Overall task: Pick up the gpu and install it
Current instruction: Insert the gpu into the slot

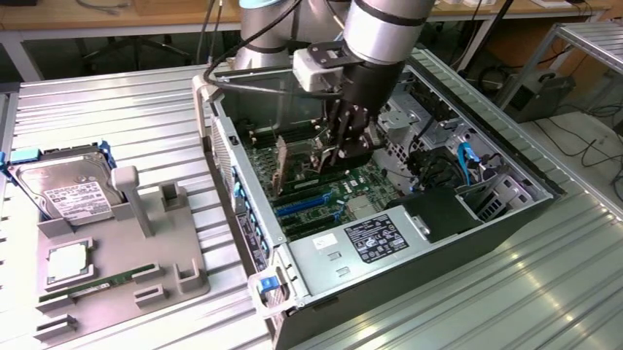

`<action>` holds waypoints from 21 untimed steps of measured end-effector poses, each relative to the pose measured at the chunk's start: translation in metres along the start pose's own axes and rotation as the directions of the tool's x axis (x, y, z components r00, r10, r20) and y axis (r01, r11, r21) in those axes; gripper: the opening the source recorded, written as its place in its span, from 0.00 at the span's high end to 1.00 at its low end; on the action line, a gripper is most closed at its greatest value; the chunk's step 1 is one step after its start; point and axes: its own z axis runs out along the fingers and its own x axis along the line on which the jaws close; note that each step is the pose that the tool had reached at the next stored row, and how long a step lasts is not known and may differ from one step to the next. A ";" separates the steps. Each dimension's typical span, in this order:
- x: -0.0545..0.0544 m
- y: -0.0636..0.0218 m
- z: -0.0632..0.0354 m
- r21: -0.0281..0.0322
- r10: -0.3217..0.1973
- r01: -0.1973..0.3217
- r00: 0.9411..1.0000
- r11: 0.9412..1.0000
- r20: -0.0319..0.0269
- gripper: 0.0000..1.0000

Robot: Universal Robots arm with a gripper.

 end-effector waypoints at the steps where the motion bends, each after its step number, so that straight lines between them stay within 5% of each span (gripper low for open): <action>1: 0.009 0.0049 0.0038 0.000 0.000 0.000 1.000 1.000 0.000 0.74; 2: 0.011 0.0095 0.0107 0.000 0.000 0.000 1.000 1.000 0.000 0.74; 3: 0.012 0.0190 0.0282 0.001 0.000 0.000 1.000 1.000 0.000 0.74; 4: 0.009 0.0214 0.0416 -0.002 0.012 -0.012 1.000 1.000 -0.012 0.74; 5: 0.006 0.0252 0.0483 -0.002 0.017 -0.017 1.000 1.000 -0.017 0.74; 9: 0.005 0.0306 0.0609 -0.003 0.017 -0.017 1.000 1.000 -0.016 0.74; 18: 0.005 0.0307 0.0670 -0.009 0.017 -0.018 1.000 1.000 -0.017 0.74; 21: 0.005 0.0306 0.0709 -0.017 0.018 -0.018 1.000 1.000 -0.017 0.74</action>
